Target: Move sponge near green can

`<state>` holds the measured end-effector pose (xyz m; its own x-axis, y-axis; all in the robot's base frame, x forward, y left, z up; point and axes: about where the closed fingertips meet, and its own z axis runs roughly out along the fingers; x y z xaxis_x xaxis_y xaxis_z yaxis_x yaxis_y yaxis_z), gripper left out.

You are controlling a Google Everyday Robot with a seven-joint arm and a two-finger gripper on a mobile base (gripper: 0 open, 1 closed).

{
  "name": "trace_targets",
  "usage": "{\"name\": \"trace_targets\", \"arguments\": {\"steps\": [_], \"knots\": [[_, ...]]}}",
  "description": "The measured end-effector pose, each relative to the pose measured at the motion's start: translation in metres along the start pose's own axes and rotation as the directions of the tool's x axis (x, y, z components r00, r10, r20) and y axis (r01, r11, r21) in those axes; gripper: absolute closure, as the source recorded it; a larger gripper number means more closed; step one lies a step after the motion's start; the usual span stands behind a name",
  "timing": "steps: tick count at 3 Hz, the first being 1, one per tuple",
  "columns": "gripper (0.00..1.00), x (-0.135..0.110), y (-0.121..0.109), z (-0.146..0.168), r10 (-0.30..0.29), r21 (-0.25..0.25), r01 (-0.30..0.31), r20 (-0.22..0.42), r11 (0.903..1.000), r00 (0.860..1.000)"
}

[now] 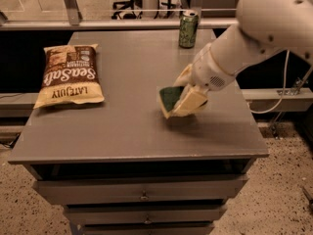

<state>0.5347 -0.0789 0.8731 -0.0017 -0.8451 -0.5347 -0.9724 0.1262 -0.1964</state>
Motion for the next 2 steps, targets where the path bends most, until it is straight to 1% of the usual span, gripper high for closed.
{"name": "trace_targets", "arguments": {"steps": [1,2], "knots": [[1.00,0.0245,-0.0180,-0.0719,0.063,0.138,-0.060,-0.013,0.9887,0.998],[1.00,0.0265,-0.0213,-0.0801,0.067,0.155,-0.065,-0.012,0.9858,0.998]]}}
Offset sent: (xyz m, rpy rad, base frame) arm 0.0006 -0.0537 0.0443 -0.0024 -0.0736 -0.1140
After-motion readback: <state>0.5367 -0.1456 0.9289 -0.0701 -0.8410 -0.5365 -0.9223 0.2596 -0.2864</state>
